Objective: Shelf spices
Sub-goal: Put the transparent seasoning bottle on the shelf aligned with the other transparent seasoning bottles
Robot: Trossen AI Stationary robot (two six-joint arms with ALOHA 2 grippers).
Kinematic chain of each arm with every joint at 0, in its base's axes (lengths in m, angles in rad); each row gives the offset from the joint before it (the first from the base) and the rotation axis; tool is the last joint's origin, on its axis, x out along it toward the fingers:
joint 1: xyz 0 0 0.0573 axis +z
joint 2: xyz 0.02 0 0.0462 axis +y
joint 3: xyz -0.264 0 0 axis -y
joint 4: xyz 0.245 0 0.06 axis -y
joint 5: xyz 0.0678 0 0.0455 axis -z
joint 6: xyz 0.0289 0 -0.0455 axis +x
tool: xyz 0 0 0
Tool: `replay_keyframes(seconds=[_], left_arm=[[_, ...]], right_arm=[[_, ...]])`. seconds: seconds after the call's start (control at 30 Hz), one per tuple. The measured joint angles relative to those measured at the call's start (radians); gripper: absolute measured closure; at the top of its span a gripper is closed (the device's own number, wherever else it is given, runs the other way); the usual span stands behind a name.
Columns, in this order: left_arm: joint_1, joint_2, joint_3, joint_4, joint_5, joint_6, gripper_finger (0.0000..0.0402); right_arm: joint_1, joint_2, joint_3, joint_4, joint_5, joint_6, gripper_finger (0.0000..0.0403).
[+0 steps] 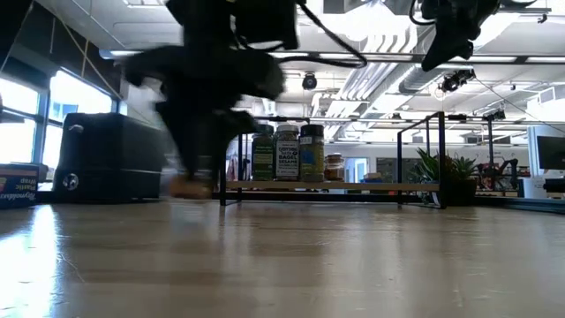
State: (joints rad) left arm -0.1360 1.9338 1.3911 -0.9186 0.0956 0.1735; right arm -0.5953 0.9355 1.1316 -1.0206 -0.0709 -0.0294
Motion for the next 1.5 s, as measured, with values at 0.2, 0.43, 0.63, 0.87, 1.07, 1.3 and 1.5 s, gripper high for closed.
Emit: replay_keyframes(seconds=[0.2,0.43,0.63,0.87,1.07,1.3,1.5], left_arm=[[0.089,0.031,0.000,0.347,0.026,-0.143,0.0241],[0.153,0.058,0.000,0.584,0.005,-0.280,0.0244],[0.155,0.081,0.000,0.698,-0.040,-0.304,0.0244],[0.149,0.083,0.000,0.725,-0.124,-0.356,0.0235],[0.155,0.083,0.000,0.782,-0.142,-0.365,0.0194],[0.171,0.020,0.161,0.580,-0.128,-0.415,0.0163],[0.145,-0.088,0.367,0.260,-0.252,-0.431,0.0170]], right_arm=[[0.000,-0.014,0.000,0.000,0.019,0.065,0.0362],[0.000,-0.014,0.000,0.001,0.019,0.122,0.0362],[0.000,-0.014,-0.001,0.001,0.019,0.164,0.0362],[0.000,-0.013,-0.001,0.001,0.019,0.164,0.0362],[0.000,-0.013,-0.001,0.001,0.019,0.163,0.0362],[0.010,-0.013,-0.001,0.001,-0.129,0.114,0.0362],[0.072,0.003,-0.001,0.015,-0.217,0.073,0.0362]])
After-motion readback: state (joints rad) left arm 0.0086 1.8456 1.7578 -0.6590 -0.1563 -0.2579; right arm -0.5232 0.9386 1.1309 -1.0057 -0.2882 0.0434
